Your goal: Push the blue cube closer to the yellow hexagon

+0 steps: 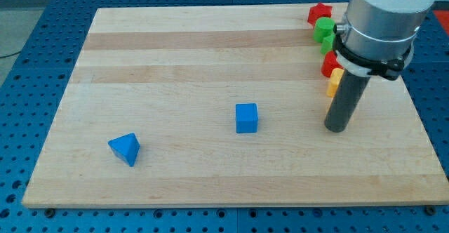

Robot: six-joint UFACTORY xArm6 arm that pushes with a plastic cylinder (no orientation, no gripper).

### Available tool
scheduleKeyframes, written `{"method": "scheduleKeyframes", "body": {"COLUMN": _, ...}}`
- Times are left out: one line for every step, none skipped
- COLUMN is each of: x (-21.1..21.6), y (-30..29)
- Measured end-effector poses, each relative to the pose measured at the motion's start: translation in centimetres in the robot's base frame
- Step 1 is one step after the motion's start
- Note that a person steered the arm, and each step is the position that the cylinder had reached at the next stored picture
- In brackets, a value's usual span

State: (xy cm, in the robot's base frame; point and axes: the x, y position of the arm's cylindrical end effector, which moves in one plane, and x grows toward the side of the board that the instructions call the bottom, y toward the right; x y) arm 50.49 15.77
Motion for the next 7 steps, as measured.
{"method": "scheduleKeyframes", "body": {"x": -0.6, "y": 0.0}}
{"method": "scheduleKeyframes", "body": {"x": -0.7, "y": 0.0}}
{"method": "scheduleKeyframes", "body": {"x": -0.5, "y": -0.4}}
{"method": "scheduleKeyframes", "body": {"x": -0.7, "y": -2.6}}
{"method": "scheduleKeyframes", "body": {"x": -2.3, "y": -5.4}}
{"method": "scheduleKeyframes", "body": {"x": -5.6, "y": -6.1}}
{"method": "scheduleKeyframes", "body": {"x": -9.2, "y": -7.3}}
